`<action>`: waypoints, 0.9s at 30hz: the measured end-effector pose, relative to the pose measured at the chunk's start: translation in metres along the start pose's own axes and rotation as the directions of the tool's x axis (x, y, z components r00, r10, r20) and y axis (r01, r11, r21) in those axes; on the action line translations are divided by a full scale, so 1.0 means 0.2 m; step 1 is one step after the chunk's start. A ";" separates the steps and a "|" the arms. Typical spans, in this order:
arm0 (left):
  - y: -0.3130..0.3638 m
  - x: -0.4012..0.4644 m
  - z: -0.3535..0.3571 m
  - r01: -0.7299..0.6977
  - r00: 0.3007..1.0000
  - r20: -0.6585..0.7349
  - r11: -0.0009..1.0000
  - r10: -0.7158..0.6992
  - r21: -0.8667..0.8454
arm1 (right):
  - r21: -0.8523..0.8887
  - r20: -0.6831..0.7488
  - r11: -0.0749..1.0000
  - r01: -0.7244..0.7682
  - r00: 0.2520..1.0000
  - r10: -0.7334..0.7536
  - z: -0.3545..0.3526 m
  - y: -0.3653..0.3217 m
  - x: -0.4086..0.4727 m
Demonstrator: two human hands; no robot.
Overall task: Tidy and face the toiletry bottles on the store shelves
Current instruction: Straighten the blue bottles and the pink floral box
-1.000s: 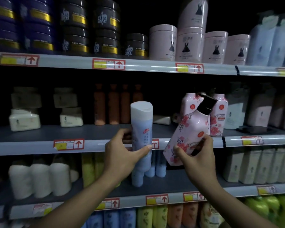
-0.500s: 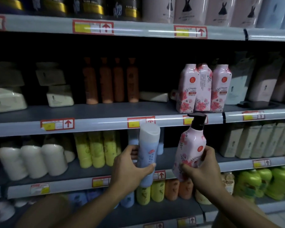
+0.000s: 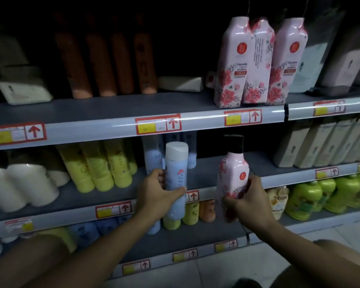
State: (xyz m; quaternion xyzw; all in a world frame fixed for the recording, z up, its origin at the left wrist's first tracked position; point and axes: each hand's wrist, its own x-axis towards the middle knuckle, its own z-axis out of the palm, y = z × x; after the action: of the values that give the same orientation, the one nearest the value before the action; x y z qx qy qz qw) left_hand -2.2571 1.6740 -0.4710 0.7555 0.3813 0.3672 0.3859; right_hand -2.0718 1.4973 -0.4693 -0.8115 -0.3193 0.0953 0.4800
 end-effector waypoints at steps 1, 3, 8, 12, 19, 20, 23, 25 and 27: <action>0.01 0.03 0.01 -0.004 1.000 -0.016 1.000 0.004 -0.002 | 0.004 0.003 1.000 -0.013 1.000 0.013 0.00 0.00 0.03; 0.04 0.08 0.03 -0.010 0.998 -0.063 1.000 0.008 -0.022 | 0.010 0.000 1.000 -0.025 1.000 0.025 0.01 0.00 0.10; 0.10 0.20 0.04 -0.051 0.985 -0.165 0.999 0.053 0.014 | 0.001 -0.049 1.000 -0.015 0.999 0.015 0.03 -0.04 0.27; 0.10 0.27 0.08 -0.079 0.975 -0.201 0.994 0.092 0.073 | 0.006 -0.103 0.999 -0.035 0.994 0.035 0.07 -0.04 0.41; 0.03 0.33 0.19 -0.055 0.961 -0.258 0.984 0.097 0.168 | 0.026 -0.095 0.999 -0.043 0.994 0.045 0.13 -0.01 0.58; 0.03 0.33 0.20 -0.048 0.959 -0.267 0.984 0.094 0.173 | 0.024 -0.096 0.999 -0.037 0.995 0.039 0.13 -0.01 0.59; 0.01 0.34 0.23 -0.045 0.948 -0.299 0.975 0.111 0.218 | 0.063 -0.089 0.998 -0.007 0.996 0.013 0.14 -0.02 0.63; 0.01 0.34 0.25 -0.026 0.939 -0.325 0.965 0.114 0.262 | 0.082 -0.102 0.996 0.022 0.995 -0.014 0.15 -0.02 0.65; 0.00 0.34 0.27 0.006 0.928 -0.360 0.959 0.100 0.283 | 0.092 -0.132 0.995 0.042 0.991 -0.029 0.18 -0.02 0.67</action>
State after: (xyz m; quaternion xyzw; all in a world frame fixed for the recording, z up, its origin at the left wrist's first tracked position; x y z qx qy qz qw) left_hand -2.1820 1.7170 -0.4767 0.7285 0.4767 0.4548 0.1877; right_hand -1.9854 1.6054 -0.4646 -0.7865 -0.2967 0.0484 0.5395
